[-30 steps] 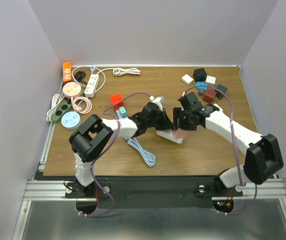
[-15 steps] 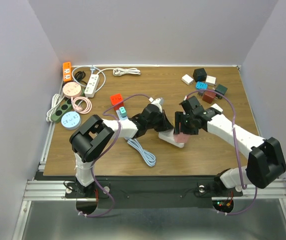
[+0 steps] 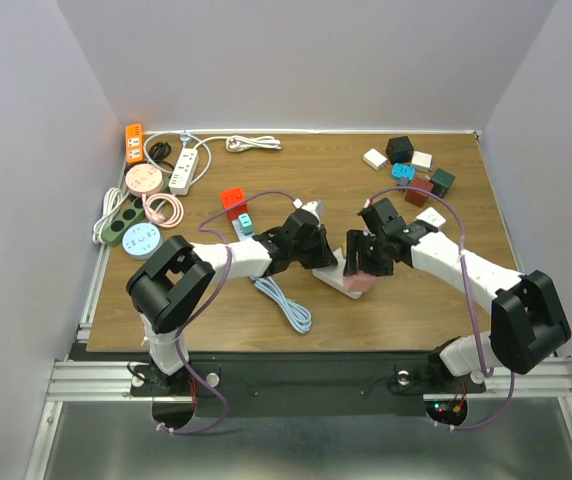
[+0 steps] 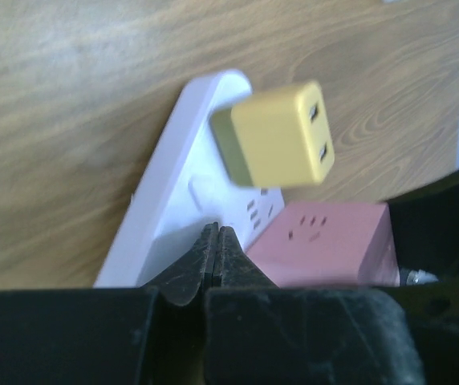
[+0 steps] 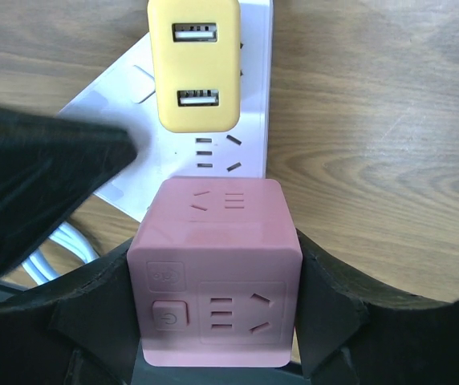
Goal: Pull the plug off the socket
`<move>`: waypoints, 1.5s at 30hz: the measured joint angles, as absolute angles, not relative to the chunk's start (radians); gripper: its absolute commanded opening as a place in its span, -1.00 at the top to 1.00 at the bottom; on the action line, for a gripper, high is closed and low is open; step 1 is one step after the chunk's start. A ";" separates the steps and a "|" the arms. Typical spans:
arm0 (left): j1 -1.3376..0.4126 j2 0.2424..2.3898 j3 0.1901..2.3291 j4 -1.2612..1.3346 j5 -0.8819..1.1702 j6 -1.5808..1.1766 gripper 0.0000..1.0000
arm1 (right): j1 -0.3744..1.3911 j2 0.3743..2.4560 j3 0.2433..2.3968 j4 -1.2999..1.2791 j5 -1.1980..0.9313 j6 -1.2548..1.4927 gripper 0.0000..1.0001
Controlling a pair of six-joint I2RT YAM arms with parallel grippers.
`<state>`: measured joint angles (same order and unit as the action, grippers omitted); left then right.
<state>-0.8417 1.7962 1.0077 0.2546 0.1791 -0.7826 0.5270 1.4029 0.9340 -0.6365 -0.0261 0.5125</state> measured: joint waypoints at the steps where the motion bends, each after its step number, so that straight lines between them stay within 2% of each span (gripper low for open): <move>1: -0.845 1.783 1.008 0.227 0.178 -0.783 1.00 | 0.527 1.406 0.934 -0.632 -0.026 0.513 0.99; 9: -0.867 1.770 1.021 0.147 0.179 -0.783 1.00 | 0.527 1.430 0.942 -0.624 -0.027 0.512 0.99; 14: -0.884 1.841 1.102 0.129 0.183 -0.776 1.00 | 0.524 1.436 0.973 -0.655 -0.024 0.506 0.99; 22: -0.882 1.925 1.163 0.224 0.161 -0.764 1.00 | 0.519 1.435 1.097 -0.804 0.060 0.507 0.99; 28: -0.883 1.961 1.174 0.273 0.160 -0.757 1.00 | 0.519 1.435 1.108 -0.832 0.097 0.503 0.99; 36: -0.897 1.952 1.196 0.231 0.139 -0.749 1.00 | 0.519 1.417 1.034 -0.784 0.084 0.521 0.99; 45: -0.904 1.853 1.194 -0.007 0.094 -0.741 1.00 | 0.521 1.398 0.934 -0.630 0.022 0.536 0.99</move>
<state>-0.9043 1.8526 1.1938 -0.0071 0.0940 -0.7406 0.5213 1.3983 0.9337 -0.6296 0.0219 0.5358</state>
